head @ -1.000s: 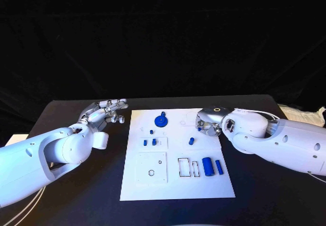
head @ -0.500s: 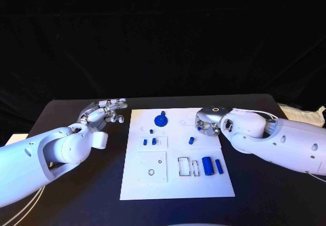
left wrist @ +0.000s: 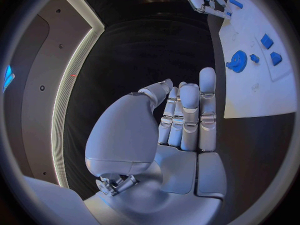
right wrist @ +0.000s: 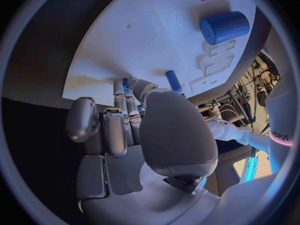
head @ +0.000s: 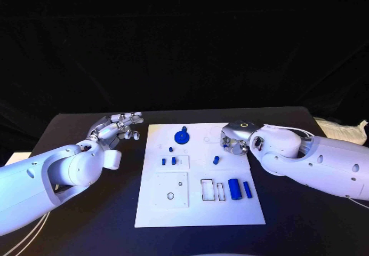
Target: Assemble the parts on the task board
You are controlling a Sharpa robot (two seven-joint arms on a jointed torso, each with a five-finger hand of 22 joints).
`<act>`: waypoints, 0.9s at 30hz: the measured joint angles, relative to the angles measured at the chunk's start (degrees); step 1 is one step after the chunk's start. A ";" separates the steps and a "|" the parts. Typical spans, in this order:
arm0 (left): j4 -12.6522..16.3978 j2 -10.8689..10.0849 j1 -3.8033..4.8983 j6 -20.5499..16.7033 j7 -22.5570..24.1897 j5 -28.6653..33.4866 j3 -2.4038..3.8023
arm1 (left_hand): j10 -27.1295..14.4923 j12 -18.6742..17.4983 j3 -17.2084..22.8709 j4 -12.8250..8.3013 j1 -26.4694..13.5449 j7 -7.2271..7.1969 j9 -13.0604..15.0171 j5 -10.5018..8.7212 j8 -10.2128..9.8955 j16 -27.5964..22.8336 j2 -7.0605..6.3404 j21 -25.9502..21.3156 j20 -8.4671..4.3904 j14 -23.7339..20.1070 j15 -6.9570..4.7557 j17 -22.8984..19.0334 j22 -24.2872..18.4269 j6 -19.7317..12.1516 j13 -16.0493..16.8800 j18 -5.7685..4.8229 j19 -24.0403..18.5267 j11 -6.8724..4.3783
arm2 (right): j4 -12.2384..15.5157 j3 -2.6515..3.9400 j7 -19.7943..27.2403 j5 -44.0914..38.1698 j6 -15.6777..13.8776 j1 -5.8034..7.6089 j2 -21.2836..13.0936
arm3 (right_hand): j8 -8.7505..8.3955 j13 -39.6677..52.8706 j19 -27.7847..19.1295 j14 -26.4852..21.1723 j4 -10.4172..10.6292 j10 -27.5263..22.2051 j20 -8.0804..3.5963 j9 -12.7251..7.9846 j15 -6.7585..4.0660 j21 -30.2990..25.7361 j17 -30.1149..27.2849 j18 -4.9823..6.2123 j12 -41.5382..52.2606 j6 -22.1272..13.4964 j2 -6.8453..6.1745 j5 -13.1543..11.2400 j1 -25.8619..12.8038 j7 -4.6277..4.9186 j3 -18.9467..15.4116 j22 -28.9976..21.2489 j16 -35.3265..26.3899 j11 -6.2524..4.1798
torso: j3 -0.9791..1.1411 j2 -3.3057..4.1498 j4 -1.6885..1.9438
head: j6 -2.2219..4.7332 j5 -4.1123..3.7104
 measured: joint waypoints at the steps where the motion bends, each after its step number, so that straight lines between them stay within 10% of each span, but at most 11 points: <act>1: 0.00 0.00 0.00 0.00 -0.01 0.00 0.00 | 0.00 0.00 0.00 0.00 0.00 0.00 0.00 0.00 0.00 0.00 0.00 0.00 0.00 0.00 0.00 -0.01 0.00 0.00 0.00 -0.01 0.00 0.00 | 0.01 -0.03 -0.04 0.15 -0.22 -0.02 -0.03 | 0.00 0.00 0.00 0.00 -0.16 0.00 0.00 0.02 0.00 0.24 0.00 0.00 -0.01 0.01 0.03 -0.01 0.04 -0.01 0.16 0.08 0.00 0.00 | 0.00 0.00 0.00 | 0.01 -0.01; 27: 0.05 -0.11 -0.05 -0.01 -0.13 -0.01 -0.01 | -0.20 0.24 -0.32 -0.32 0.37 0.00 0.00 0.21 0.00 0.00 0.37 -0.34 0.00 0.00 0.00 -0.07 -0.11 0.00 0.00 -0.01 0.00 0.20 | 7.55 0.49 -0.21 3.86 -3.85 2.11 -3.09 | -0.14 -0.16 0.41 0.00 -2.69 0.41 0.00 0.63 0.00 0.74 -0.01 0.00 -1.08 0.22 0.80 0.17 1.32 0.18 2.05 0.81 0.27 0.00 | -0.04 -0.07 -0.04 | 0.20 -0.04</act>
